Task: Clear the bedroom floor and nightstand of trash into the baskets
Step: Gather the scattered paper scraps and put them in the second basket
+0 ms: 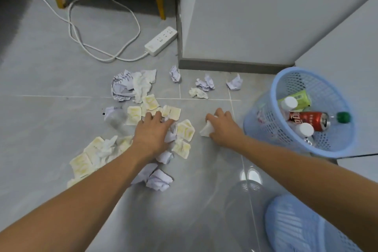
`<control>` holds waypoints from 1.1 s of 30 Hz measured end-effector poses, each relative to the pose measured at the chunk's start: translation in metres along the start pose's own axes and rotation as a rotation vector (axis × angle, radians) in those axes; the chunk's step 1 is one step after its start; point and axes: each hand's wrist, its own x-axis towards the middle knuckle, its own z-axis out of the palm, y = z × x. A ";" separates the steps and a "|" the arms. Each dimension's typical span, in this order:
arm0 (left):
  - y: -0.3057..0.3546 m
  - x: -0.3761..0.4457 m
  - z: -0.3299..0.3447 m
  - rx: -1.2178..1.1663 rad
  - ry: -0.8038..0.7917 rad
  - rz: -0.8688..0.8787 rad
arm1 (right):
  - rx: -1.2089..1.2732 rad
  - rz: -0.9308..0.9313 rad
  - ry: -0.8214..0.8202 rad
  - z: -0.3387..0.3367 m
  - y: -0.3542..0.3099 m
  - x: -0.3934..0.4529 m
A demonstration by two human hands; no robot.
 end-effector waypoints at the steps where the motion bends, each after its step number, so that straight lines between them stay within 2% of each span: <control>1: -0.001 -0.002 0.007 -0.001 0.019 0.021 | 0.011 -0.005 0.046 0.009 0.001 -0.006; 5: 0.003 -0.007 0.006 -0.073 0.043 0.051 | 0.120 -0.054 0.057 0.030 -0.001 -0.031; 7: 0.008 -0.008 -0.006 -0.117 0.061 0.072 | 0.228 -0.048 0.131 0.023 -0.005 -0.043; 12: 0.043 -0.024 -0.047 -0.265 0.222 0.149 | 0.422 -0.050 0.391 -0.035 -0.017 -0.099; 16: 0.125 -0.075 -0.095 -0.495 0.329 0.275 | 0.616 0.126 0.645 -0.089 -0.005 -0.193; 20: 0.244 -0.130 -0.121 -0.676 0.252 0.544 | 0.670 0.443 0.795 -0.104 0.040 -0.316; 23: 0.320 -0.150 -0.106 -0.616 0.219 0.695 | 0.635 0.642 0.732 -0.074 0.083 -0.381; 26: 0.366 -0.159 -0.080 -0.481 0.152 0.726 | 0.609 0.758 0.594 -0.039 0.114 -0.409; 30: 0.384 -0.161 -0.061 -0.124 -0.053 0.684 | 0.644 0.800 0.339 -0.015 0.136 -0.412; 32: 0.379 -0.159 -0.058 -0.067 -0.142 0.694 | 0.605 0.788 0.157 -0.013 0.137 -0.411; 33: 0.374 -0.159 -0.062 -0.080 -0.131 0.724 | 0.554 0.783 0.114 -0.017 0.134 -0.411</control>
